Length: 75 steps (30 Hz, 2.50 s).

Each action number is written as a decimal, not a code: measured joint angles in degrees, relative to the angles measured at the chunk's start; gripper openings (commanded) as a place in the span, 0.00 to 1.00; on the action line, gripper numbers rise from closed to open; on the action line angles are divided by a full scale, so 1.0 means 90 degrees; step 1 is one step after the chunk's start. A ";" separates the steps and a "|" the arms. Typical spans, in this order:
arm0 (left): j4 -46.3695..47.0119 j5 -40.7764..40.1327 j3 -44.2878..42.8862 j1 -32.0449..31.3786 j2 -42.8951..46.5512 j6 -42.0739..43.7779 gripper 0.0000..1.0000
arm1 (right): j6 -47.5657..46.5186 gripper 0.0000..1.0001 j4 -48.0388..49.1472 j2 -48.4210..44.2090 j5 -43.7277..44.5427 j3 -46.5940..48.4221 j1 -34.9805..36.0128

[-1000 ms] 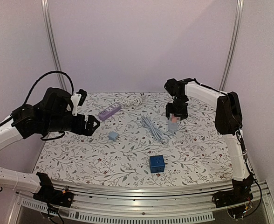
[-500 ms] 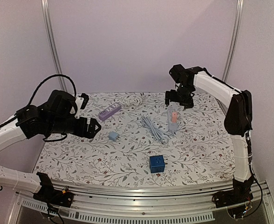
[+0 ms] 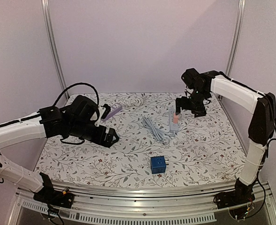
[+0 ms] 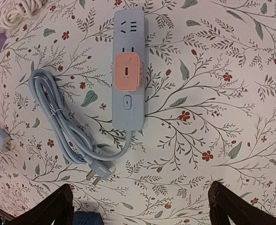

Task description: Insert the plug

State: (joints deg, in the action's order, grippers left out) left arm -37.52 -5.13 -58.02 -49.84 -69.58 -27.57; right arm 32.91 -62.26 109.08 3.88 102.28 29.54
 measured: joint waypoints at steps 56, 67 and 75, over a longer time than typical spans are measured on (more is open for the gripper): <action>0.2140 0.1018 -0.1787 -0.1761 -0.4762 0.5122 0.68 | 0.0942 0.99 0.0704 -0.1433 -0.0848 -0.2237 0.0046; 0.2455 0.1076 -0.1426 -0.1778 -0.4507 0.5319 0.33 | 0.0957 0.99 0.0714 -0.1071 -0.0916 -0.1936 0.0046; 0.2467 0.0862 -0.0605 -0.1778 -0.2735 0.4850 0.34 | 0.0954 0.99 0.0782 -0.0182 -0.0826 -0.1175 0.0046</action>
State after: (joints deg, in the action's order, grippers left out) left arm -15.31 2.63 -63.46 -65.84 -94.19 16.08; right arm 41.50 -55.22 107.44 -3.55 91.70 29.95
